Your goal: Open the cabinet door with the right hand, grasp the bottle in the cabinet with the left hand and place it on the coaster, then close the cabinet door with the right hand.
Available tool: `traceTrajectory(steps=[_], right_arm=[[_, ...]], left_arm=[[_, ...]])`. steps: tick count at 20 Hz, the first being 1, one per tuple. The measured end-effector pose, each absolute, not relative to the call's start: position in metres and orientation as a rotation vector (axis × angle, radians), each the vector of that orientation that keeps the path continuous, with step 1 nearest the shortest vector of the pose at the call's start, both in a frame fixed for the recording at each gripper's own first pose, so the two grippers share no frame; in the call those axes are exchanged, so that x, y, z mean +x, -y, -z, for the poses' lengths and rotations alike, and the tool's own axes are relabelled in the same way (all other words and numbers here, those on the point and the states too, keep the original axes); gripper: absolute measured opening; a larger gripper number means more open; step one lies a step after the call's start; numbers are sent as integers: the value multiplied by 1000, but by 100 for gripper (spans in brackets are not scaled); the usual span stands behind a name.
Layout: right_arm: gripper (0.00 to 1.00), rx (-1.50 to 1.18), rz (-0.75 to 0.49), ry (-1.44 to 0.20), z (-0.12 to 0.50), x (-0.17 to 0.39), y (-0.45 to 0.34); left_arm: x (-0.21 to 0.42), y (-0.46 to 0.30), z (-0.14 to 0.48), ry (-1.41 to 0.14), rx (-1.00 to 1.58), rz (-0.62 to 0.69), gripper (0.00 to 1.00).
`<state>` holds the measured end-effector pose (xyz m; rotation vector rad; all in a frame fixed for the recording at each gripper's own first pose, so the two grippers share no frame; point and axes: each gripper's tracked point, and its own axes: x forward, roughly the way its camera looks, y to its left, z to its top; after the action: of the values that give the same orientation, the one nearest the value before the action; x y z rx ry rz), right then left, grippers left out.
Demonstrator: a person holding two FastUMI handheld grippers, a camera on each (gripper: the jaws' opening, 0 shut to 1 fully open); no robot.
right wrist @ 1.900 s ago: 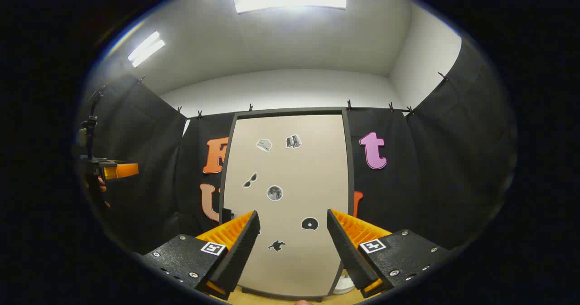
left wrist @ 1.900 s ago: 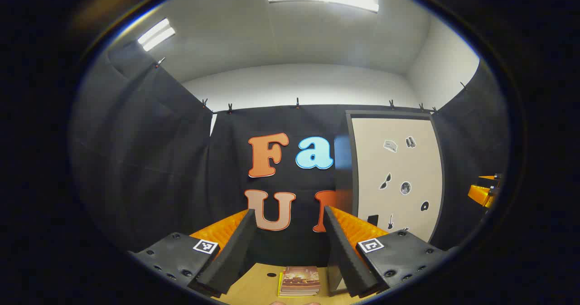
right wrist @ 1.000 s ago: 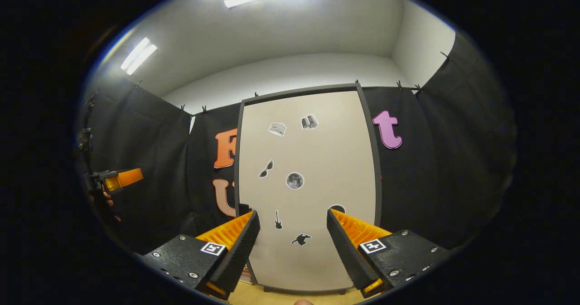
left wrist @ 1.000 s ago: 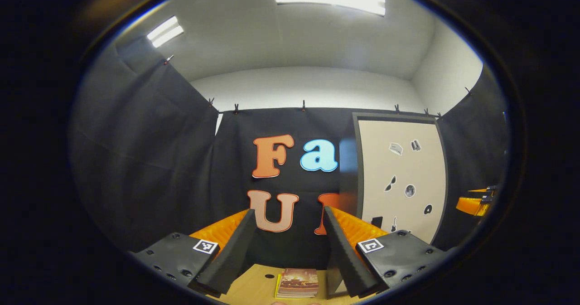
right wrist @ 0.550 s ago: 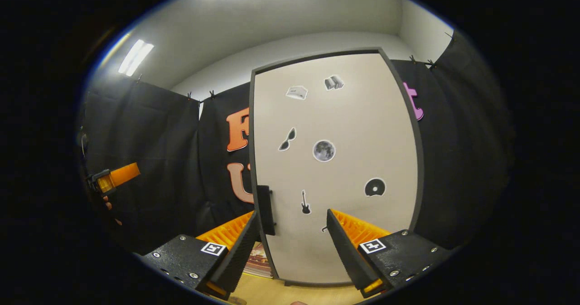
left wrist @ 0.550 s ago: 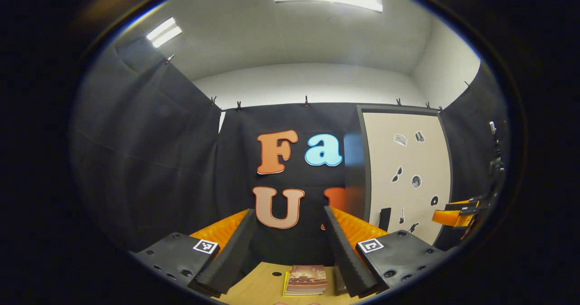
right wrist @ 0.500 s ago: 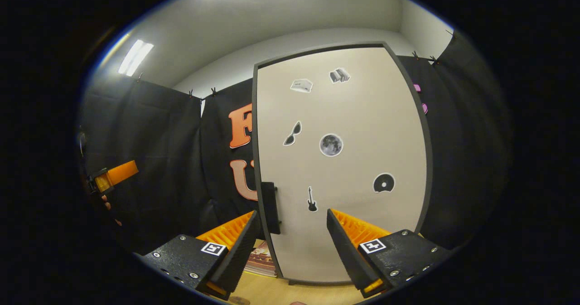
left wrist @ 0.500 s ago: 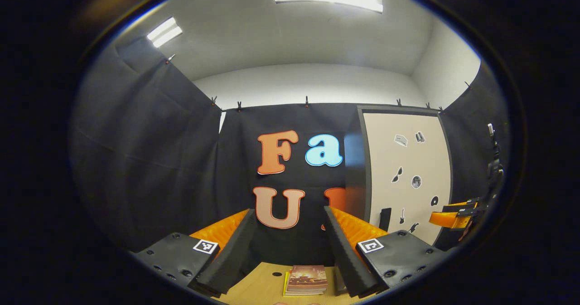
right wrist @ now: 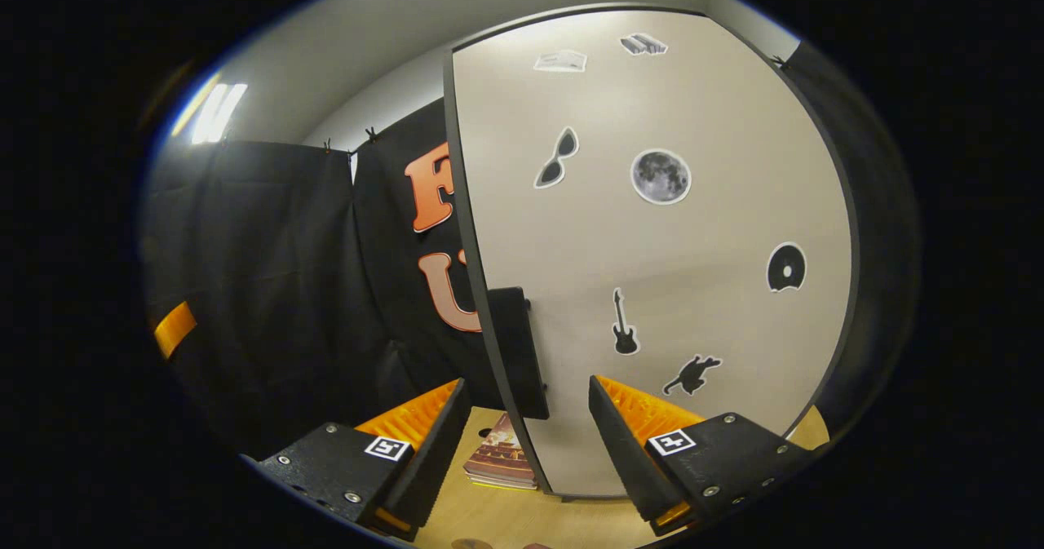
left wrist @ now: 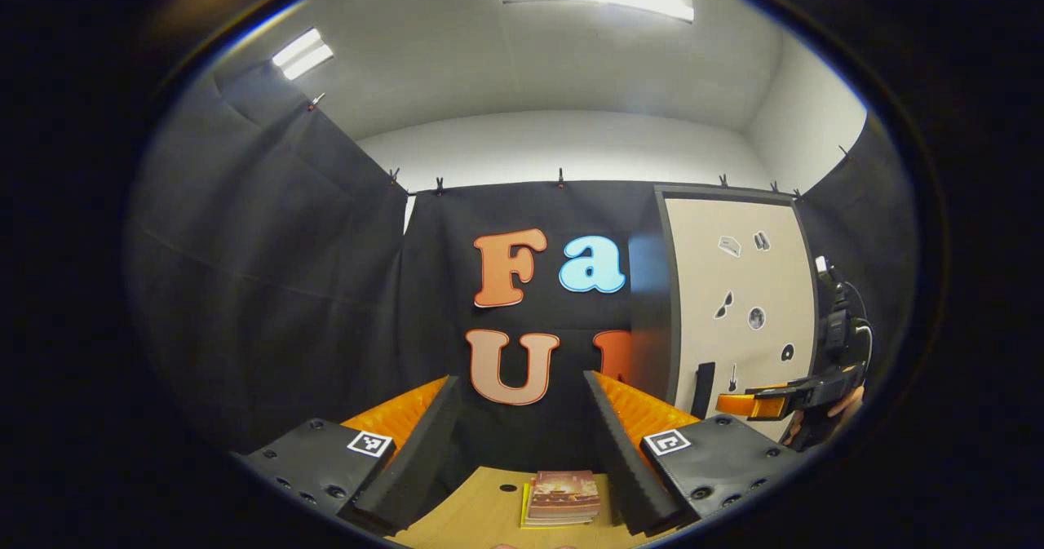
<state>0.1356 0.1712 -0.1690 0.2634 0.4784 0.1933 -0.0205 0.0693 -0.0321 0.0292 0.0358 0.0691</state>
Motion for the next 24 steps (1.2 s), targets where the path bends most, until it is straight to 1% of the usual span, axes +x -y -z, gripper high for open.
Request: traceTrajectory(steps=[4, 6, 7, 9, 10, 11, 12, 13, 14, 15, 16, 17, 18, 19, 20, 21, 22, 24], right_arm=[[89, 239, -170, -491, 187, 159, -182], [86, 165, -147, -479, 192, 168, -183], [86, 127, -137, -474, 195, 173, -183], [84, 93, -131, -465, 200, 179, -190], [78, 79, -124, -461, 200, 182, -191], [77, 57, -116, -447, 201, 186, -192], [73, 20, -103, -436, 201, 189, -191], [71, -17, -99, -431, 202, 191, -191], [66, -45, -101, -429, 203, 192, -194], [63, -67, -95, -432, 204, 192, -195], [54, -84, -74, -432, 204, 192, -192], [51, -99, -57, -428, 204, 194, -190], [46, -128, -48, -422, 204, 193, -189], [44, -157, -44, -415, 205, 194, -189], [42, -168, -42, -414, 205, 193, -189], [42, -152, -40, -421, 205, 193, -188], [39, -119, -40, -435, 206, 192, -188], [33, -78, -65, -438, 207, 190, -189]], left_arm=[[-21, -83, 39, -44, 28, -85, 96], [-20, -91, 44, -49, 31, -100, 96], [-19, -95, 47, -53, 35, -107, 100], [-18, -100, 53, -65, 34, -112, 99], [-16, -102, 56, -71, 32, -113, 99], [-15, -105, 59, -75, 32, -117, 99], [-13, -108, 62, -81, 36, -121, 96], [-13, -113, 64, -87, 43, -132, 96], [-12, -116, 65, -93, 49, -141, 96], [-12, -119, 65, -96, 52, -146, 92], [-13, -119, 65, -98, 52, -148, 96], [-15, -120, 64, -96, 50, -147, 96], [-15, -121, 64, -95, 49, -148, 93], [-15, -123, 65, -98, 50, -153, 96], [-15, -125, 67, -104, 49, -161, 96], [-16, -126, 69, -110, 47, -164, 100], [-17, -124, 70, -115, 42, -161, 96], [-16, -117, 74, -122, 23, -140, 96]])
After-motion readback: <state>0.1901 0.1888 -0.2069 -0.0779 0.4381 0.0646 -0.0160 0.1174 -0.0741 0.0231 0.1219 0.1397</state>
